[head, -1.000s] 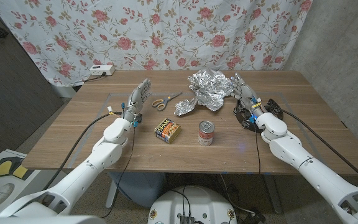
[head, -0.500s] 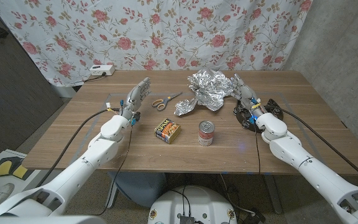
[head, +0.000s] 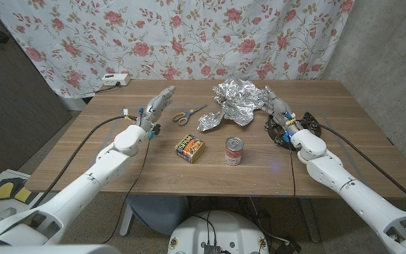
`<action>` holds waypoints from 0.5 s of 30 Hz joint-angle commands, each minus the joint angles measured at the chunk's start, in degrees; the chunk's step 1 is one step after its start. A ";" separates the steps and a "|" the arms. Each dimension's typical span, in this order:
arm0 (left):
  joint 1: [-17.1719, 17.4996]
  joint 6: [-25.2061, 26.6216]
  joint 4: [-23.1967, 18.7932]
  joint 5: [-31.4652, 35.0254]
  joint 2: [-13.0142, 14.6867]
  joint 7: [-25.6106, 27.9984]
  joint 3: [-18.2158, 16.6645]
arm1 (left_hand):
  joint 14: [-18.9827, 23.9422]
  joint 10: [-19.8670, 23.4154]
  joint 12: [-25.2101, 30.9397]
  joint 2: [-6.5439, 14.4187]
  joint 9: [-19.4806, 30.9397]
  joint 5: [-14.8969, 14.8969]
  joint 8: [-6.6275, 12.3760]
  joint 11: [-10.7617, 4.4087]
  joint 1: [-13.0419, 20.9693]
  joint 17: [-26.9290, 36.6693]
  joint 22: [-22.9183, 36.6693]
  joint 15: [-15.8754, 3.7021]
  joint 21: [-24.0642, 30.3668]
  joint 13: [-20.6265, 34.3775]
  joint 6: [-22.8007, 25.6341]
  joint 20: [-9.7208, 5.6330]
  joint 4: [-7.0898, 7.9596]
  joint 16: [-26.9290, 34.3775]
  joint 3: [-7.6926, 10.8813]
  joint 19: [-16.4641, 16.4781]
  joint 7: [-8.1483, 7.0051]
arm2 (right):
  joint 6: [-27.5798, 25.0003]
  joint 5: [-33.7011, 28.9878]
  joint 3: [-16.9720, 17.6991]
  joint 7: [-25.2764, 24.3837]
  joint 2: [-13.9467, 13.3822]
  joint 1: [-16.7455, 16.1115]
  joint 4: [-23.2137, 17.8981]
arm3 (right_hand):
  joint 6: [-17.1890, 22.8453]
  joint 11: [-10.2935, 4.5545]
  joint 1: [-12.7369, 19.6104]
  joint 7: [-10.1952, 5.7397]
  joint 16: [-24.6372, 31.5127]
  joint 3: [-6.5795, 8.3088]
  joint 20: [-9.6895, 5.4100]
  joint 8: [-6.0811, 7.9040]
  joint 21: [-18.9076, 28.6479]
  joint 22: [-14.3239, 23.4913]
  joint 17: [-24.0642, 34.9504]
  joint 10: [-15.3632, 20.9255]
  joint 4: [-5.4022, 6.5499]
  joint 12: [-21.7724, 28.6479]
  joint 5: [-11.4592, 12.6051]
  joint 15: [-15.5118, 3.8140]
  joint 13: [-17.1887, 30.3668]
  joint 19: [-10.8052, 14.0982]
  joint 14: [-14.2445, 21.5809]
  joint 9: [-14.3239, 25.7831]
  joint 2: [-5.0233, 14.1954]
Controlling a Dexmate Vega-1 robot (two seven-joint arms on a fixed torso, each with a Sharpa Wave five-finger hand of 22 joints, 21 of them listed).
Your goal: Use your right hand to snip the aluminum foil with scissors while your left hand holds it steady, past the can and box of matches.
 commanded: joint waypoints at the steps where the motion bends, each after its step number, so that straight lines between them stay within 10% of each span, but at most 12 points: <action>1: 0.60 5.32 -5.74 4.79 2.92 4.05 0.44 | 0.30 0.98 0.54 -0.44 0.17 0.33 0.07 -0.28 -0.01 0.10 0.17 -0.20 0.14 0.19 -0.45 0.00 -0.01 0.17 -0.45 -0.39 -0.10 | 0.65 -0.36 -0.23 0.53 -0.08 0.37 0.52 | -0.08 -0.15 0.33 -0.36 -0.14 0.37 0.06 -0.11 0.00 0.06 0.16 -0.10 -0.17 0.06 0.19 0.37 0.18 -0.33 -0.42 0.14 0.43; 15: 1.39 9.06 -9.25 8.51 3.30 9.00 -0.03 | 3.31 5.60 2.54 0.01 0.17 0.55 1.66 -1.46 1.37 0.02 0.08 -1.45 1.32 0.70 2.64 -0.90 -0.38 1.13 -0.11 1.77 1.02 | 0.66 -0.33 0.26 0.89 -1.10 0.18 -0.96 | -0.24 -0.16 0.73 -0.45 -0.04 0.61 0.02 -0.18 0.06 0.06 -0.02 -0.07 -0.40 0.11 0.16 0.21 0.10 -0.61 -0.41 0.12 0.63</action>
